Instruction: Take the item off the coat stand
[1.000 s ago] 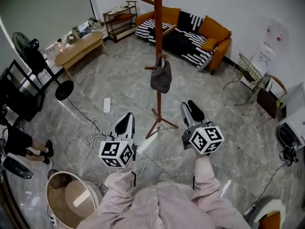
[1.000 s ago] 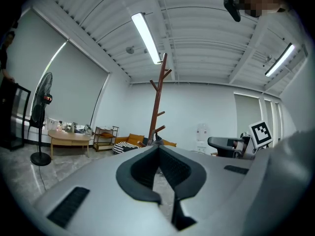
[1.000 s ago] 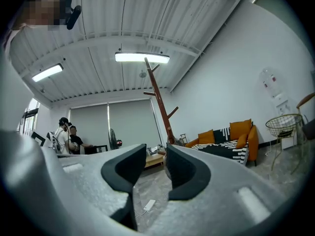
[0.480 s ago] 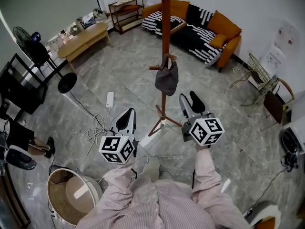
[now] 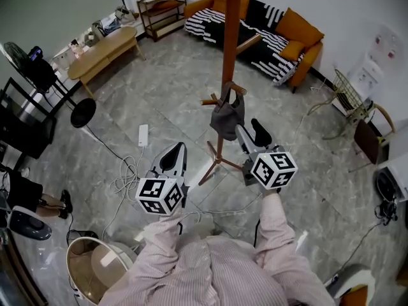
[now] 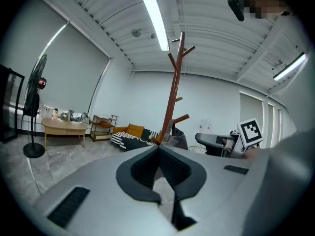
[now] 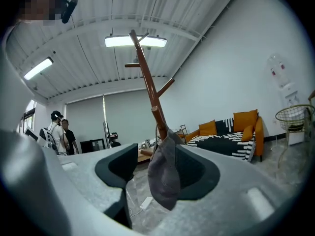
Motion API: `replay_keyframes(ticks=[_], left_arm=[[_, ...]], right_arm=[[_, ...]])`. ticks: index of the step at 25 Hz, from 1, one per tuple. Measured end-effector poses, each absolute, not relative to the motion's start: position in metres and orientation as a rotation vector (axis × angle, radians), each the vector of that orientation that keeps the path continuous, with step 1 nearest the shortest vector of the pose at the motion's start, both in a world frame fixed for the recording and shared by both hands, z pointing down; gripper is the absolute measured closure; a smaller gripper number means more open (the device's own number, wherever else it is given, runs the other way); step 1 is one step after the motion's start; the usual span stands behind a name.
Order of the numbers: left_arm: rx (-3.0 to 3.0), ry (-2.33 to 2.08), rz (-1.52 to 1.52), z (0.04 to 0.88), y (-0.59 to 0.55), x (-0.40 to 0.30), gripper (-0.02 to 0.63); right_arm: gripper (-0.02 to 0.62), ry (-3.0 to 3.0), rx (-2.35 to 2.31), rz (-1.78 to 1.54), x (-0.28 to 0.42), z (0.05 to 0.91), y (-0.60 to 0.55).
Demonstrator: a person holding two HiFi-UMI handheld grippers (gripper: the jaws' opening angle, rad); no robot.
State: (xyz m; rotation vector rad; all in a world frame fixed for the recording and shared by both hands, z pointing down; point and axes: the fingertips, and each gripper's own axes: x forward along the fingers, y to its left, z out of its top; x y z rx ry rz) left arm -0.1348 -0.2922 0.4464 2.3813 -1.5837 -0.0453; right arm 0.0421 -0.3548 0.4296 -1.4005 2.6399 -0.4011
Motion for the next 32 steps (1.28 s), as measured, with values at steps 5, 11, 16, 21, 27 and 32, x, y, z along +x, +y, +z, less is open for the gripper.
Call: replay_keyframes(ticks=[5, 11, 16, 21, 27, 32], left_arm=[[2.385, -1.525, -0.022, 0.459, -0.312, -0.132, 0.604], [2.388, -1.473, 0.0, 0.468, -0.33, -0.128, 0.604], [2.364, -1.453, 0.01, 0.479, -0.338, -0.127, 0.604], [2.338, -1.448, 0.021, 0.486, -0.343, -0.123, 0.604], [2.319, -1.456, 0.02, 0.487, -0.343, -0.12, 0.604], [2.317, -1.476, 0.006, 0.482, -0.343, -0.122, 0.604]], right_arm=[[0.37, 2.668, -1.455, -0.43, 0.035, 0.445, -0.377], [0.37, 2.682, -1.514, -0.494, 0.033, 0.462, -0.396], [0.37, 2.701, -1.516, -0.588, 0.029, 0.474, -0.405], [0.399, 2.713, -1.521, -0.651, 0.029, 0.477, -0.415], [0.565, 2.75, -1.591, -0.581, 0.031, 0.479, -0.419], [0.575, 2.749, -1.574, -0.579, 0.031, 0.474, -0.418]])
